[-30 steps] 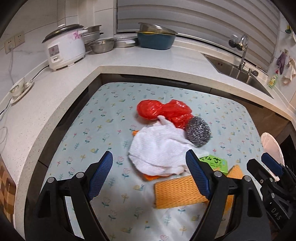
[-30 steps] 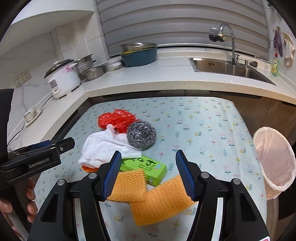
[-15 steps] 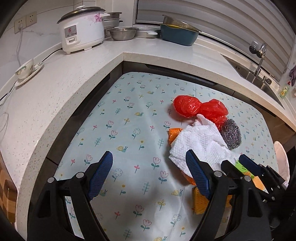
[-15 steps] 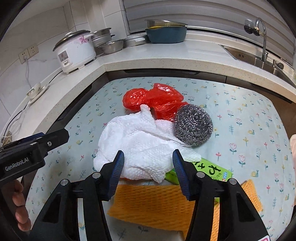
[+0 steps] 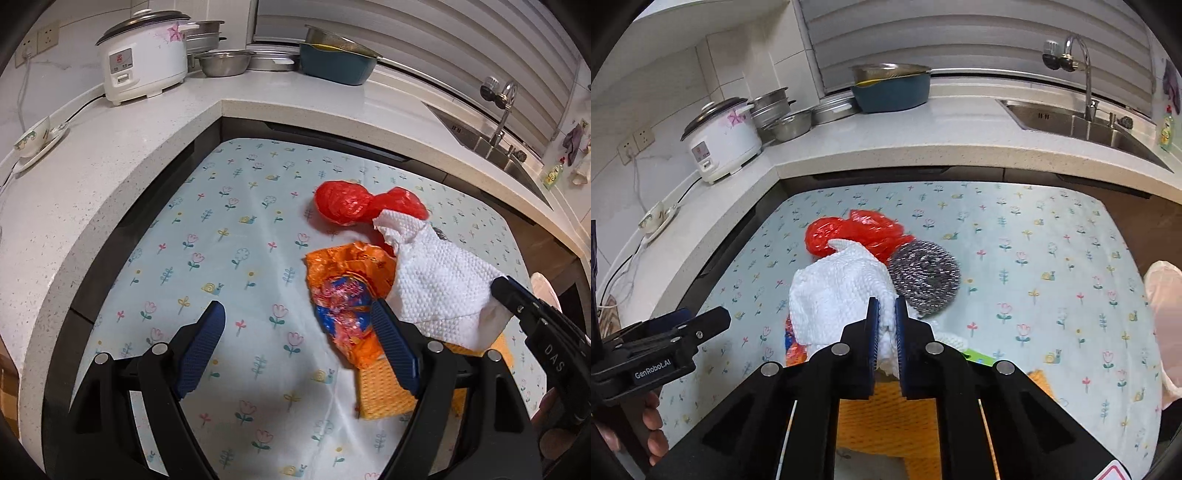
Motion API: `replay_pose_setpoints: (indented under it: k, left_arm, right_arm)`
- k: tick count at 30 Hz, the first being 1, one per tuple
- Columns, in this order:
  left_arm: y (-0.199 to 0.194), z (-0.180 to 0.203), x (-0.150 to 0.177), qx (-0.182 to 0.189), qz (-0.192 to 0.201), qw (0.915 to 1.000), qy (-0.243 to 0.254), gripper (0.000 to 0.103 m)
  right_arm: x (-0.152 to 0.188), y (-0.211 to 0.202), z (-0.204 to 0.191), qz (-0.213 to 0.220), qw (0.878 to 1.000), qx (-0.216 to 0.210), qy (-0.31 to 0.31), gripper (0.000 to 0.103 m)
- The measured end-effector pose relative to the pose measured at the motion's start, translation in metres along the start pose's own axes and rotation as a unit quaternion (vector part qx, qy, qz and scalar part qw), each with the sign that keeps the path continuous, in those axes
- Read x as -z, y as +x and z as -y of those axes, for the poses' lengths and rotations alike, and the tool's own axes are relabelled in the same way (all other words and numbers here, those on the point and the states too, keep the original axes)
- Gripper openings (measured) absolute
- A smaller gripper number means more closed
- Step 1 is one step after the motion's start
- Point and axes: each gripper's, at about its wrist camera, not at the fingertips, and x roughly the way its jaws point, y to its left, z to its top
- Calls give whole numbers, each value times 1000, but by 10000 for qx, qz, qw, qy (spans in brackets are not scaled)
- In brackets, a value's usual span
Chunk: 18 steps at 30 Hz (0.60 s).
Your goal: Collect trash
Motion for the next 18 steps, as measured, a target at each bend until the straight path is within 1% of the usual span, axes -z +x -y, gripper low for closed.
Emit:
replay_pose_setpoints:
  k: [4,6,8,11,13,14,15,17,18]
  left_arm:
    - [-2,30,13,426,-151,9988,166,77]
    - [-1,49,21,536,-219,9978,331,77]
    - [-1,65,28,608,-258,9967,465,77]
    - [-1,88,36,699,-317,9949,658,77]
    - [0,102,40,736,-353,9938,750,77]
    - [1,106,41,758,-373,9935,769,77]
    - [1,111,42,774,-390,9931,792,77]
    - [2,121,46,764,-402,9928,834,77]
    - [3,125,47,758,-413,9926,859,77]
  right_arm:
    - [7,-24,33,110,9992,87,377,8]
    - [16,-37,50,141,9985,224,482,8]
    - [30,-46,68,87,9975,456,530,8]
    - [54,-52,93,-135,9948,853,535,9]
    - [65,-57,105,-199,9926,1079,513,15]
    - [68,-60,108,-182,9923,1118,509,18]
    - [70,-64,112,-134,9925,1095,529,19]
    - [69,-71,113,-22,9933,1020,534,26]
    - [68,-73,113,13,9939,988,487,28]
